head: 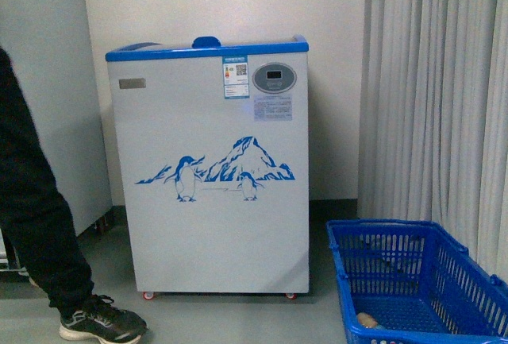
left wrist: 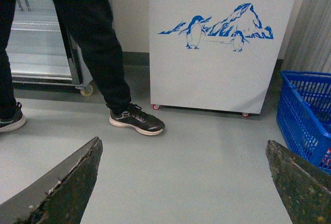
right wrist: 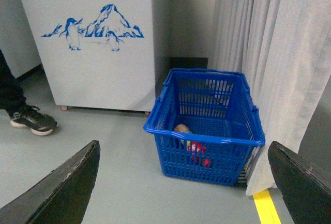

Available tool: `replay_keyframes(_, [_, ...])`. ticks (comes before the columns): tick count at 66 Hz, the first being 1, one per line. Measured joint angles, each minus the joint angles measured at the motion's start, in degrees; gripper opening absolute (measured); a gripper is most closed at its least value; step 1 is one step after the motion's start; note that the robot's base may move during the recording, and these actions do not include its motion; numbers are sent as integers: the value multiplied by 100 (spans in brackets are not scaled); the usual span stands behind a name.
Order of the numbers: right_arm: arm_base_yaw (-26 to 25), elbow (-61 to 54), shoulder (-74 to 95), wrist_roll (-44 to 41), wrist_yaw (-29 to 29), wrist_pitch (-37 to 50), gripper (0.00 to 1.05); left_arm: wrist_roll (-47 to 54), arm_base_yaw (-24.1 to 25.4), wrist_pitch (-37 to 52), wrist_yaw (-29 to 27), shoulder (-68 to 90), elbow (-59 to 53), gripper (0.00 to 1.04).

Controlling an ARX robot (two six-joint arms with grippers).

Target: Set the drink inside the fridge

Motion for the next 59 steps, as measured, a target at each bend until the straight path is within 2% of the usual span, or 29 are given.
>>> replay_keyframes(59, [0,0,0,0,0,0,97,0,0,0,0,0,0,97])
